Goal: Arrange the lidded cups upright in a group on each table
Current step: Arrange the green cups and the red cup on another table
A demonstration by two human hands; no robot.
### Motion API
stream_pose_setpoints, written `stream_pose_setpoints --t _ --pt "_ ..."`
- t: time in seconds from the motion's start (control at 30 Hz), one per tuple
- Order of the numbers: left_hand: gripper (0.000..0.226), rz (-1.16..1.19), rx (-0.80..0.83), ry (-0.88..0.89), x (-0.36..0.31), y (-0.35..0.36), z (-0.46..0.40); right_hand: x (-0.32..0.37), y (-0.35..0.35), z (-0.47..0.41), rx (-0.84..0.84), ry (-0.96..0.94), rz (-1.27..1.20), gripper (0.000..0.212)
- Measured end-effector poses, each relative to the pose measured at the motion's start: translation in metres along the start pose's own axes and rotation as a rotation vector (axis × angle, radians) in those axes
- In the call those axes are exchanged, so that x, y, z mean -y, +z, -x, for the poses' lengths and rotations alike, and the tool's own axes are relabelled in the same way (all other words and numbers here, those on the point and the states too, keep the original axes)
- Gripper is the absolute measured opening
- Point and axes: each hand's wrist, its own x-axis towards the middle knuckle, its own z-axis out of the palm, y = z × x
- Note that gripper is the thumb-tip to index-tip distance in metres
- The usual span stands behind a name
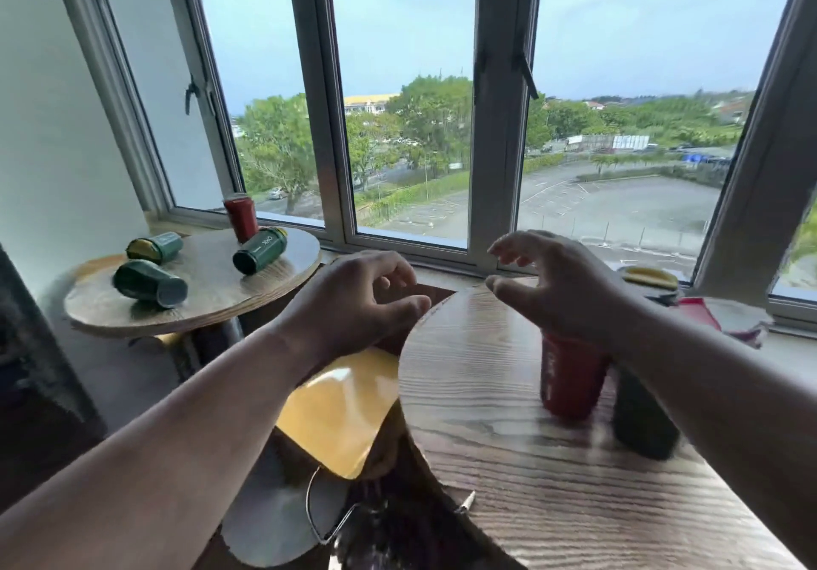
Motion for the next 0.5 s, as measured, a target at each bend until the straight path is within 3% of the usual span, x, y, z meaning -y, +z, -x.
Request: stream_pose_setpoints --t 0.23,0.5 --pt "0.027 -0.039 0.034 -0.030 0.090 -0.071 0.039 0.100 0.070 -0.023 0.023 0.014 -0.035 0.043" --pt "0.027 -0.061 0.023 -0.138 0.170 -0.117 0.069 0.165 0.138 -0.068 0.144 -0.015 -0.092 0.036"
